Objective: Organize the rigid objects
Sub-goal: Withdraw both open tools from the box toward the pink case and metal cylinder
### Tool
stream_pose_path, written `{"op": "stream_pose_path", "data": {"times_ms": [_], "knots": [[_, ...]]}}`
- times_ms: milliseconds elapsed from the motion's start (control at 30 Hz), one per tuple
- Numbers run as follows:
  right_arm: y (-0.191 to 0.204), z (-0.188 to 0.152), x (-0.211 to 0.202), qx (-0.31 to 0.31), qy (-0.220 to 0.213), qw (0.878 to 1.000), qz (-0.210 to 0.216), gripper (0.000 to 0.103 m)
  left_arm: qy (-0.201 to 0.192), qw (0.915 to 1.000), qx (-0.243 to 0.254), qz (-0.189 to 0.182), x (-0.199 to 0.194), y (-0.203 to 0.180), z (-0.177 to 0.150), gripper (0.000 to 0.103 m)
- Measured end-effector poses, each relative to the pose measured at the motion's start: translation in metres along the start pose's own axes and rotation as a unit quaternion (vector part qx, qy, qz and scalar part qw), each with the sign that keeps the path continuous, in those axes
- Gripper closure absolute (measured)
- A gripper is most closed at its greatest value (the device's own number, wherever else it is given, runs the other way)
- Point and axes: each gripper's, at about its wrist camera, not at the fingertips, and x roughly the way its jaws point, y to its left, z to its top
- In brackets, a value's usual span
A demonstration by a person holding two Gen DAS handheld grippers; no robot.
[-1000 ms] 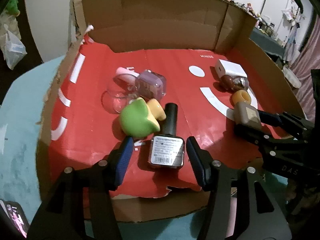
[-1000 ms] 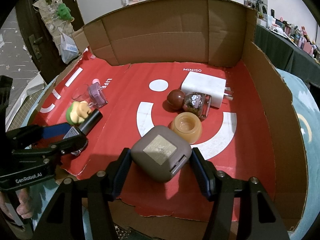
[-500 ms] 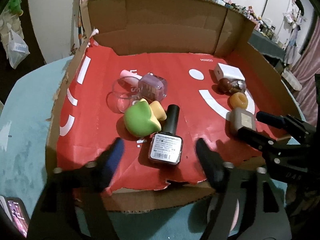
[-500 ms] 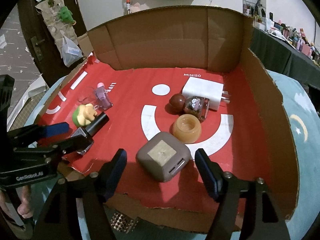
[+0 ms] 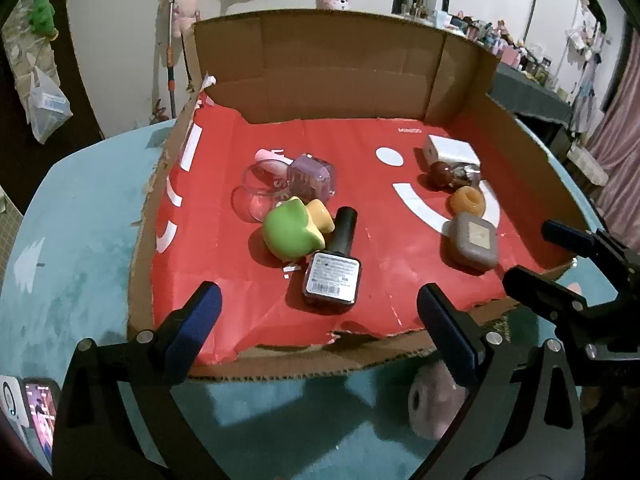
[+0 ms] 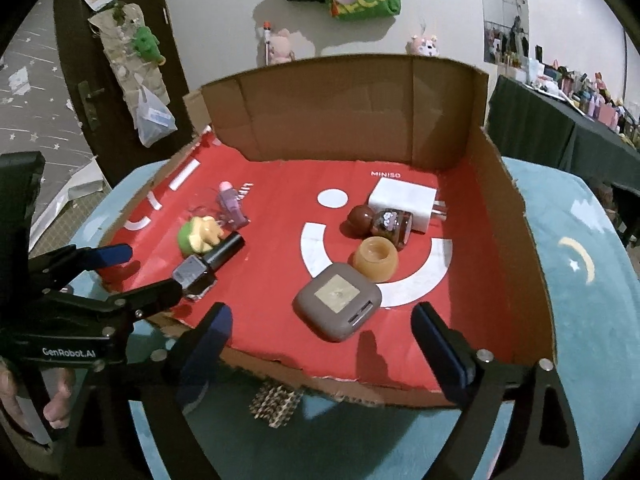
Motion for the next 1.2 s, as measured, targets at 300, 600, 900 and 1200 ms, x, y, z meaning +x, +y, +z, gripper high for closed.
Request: {"op": "stream_pose_path", "data": {"times_ms": [300, 600, 900, 1200], "knots": [[0.005, -0.005, -0.026, -0.003, -0.032, 0.999, 0.008, 0.0, -0.017, 0.9998, 0.0, 0.015, -0.02, -0.002, -0.007, 0.0], [0.004, -0.014, -0.043, 0.008, -0.048, 0.999, 0.012, 0.0, -0.043, 0.9989, -0.004, 0.019, -0.043, -0.004, -0.015, 0.0], [0.007, -0.025, -0.053, 0.015, -0.051, 0.999, 0.012, 0.0, -0.079, 0.9962, 0.009, 0.034, -0.066, -0.012, -0.028, 0.0], [0.009, -0.039, -0.061, 0.021, -0.052, 0.998, 0.009, 0.0, -0.078, 0.9963, 0.011, 0.034, -0.074, -0.013, -0.044, 0.0]]}}
